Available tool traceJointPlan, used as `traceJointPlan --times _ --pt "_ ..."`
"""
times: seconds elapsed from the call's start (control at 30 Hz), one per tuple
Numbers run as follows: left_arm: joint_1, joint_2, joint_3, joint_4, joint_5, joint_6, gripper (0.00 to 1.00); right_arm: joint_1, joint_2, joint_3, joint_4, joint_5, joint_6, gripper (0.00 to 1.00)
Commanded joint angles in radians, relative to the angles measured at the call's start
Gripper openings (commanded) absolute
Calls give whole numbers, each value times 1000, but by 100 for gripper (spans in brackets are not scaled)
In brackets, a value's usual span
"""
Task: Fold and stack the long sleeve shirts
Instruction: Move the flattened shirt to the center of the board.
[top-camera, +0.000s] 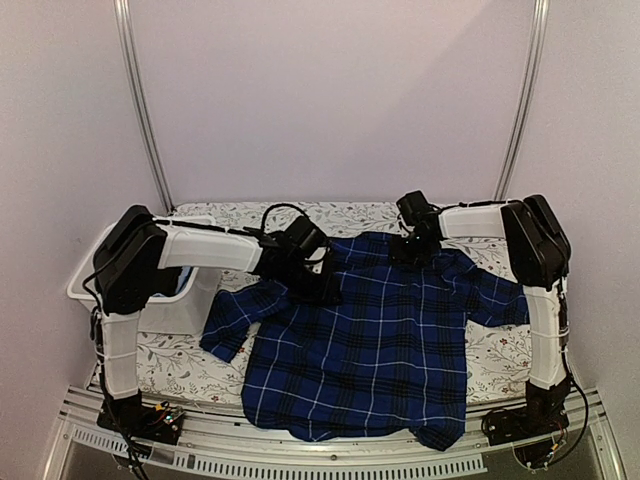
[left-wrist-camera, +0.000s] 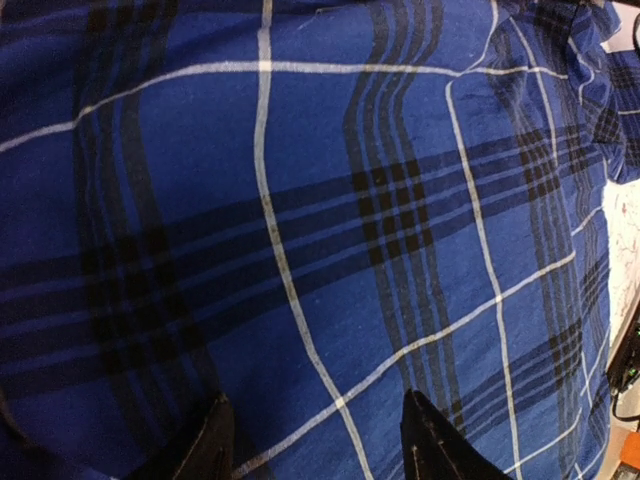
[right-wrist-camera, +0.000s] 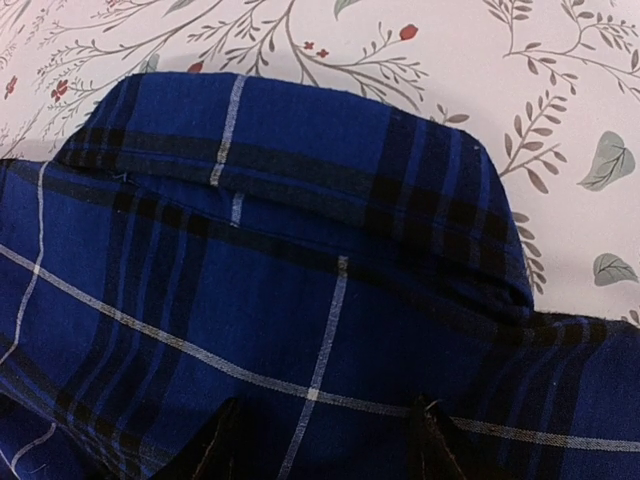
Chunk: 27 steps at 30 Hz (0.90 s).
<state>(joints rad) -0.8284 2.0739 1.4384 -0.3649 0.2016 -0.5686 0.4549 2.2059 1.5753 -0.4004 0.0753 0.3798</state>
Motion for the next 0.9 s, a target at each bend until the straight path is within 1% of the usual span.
traceJointPlan --times 0.0,0.13,0.2,0.27,0.33,0.47,0.5,0.53,0.6,0.67,0.73,0.8,0.87 --pt "-14 -102 -32 7 -4 -9 57 -54 50 -49 -72 -3 -1 55" --pt "-11 -139 -35 -19 -23 -2 57 -129 76 -30 -80 -6 -41 57" --pt "-9 -148 -31 -24 -23 0 57 -149 93 29 -89 -15 -71 59" --pt "-9 -150 -20 -33 -24 6 57 -167 132 128 -128 -3 -94 60" --pt "-9 -146 4 -48 -29 13 57 -190 184 246 -176 -33 -114 61" --pt "-3 -141 33 -51 -28 16 57 -226 342 510 -258 -65 -158 62" --pt "-3 -141 37 -50 -26 14 57 -230 370 580 -278 -101 -164 63" --pt "-2 -143 39 -49 -24 14 57 -232 404 640 -298 -114 -177 64" --pt "-2 -146 36 -48 -22 11 57 -232 449 730 -324 -137 -192 70" --pt "-1 -152 25 -48 -19 9 58 -232 447 750 -326 -153 -198 75" --pt "0 -163 2 -40 -19 10 58 -227 398 738 -330 -156 -195 82" --pt "1 -175 -27 -35 -21 10 58 -216 331 702 -325 -140 -197 88" --pt "1 -187 -51 -31 -26 10 58 -202 255 629 -303 -124 -199 94"
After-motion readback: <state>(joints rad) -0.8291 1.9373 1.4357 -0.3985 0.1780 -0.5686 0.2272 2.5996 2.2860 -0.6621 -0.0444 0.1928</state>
